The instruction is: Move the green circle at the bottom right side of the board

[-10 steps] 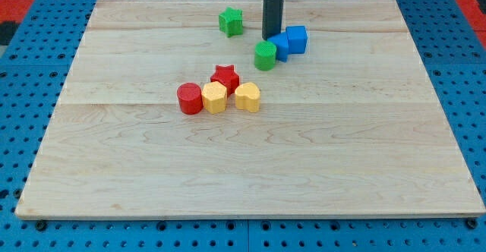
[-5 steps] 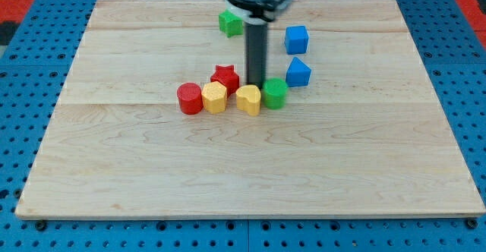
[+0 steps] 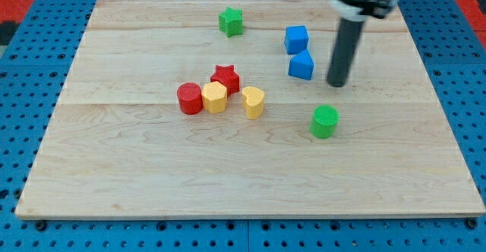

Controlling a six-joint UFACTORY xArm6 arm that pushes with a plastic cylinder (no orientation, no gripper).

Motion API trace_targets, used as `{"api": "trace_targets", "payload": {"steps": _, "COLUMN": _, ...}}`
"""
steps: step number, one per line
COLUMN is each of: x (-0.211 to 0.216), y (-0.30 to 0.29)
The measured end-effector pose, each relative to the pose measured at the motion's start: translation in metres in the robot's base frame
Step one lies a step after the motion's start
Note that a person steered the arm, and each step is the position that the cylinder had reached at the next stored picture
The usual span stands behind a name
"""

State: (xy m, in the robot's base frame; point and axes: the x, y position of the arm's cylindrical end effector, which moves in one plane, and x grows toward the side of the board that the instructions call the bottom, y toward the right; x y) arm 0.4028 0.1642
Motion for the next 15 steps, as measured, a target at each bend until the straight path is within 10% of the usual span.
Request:
{"api": "trace_targets", "payload": {"steps": 3, "x": -0.146, "y": 0.007}}
{"api": "trace_targets", "payload": {"steps": 6, "x": -0.074, "y": -0.049}}
{"api": "trace_targets", "payload": {"steps": 8, "x": -0.153, "y": -0.055}}
{"api": "trace_targets", "payload": {"steps": 15, "x": 0.063, "y": -0.079}}
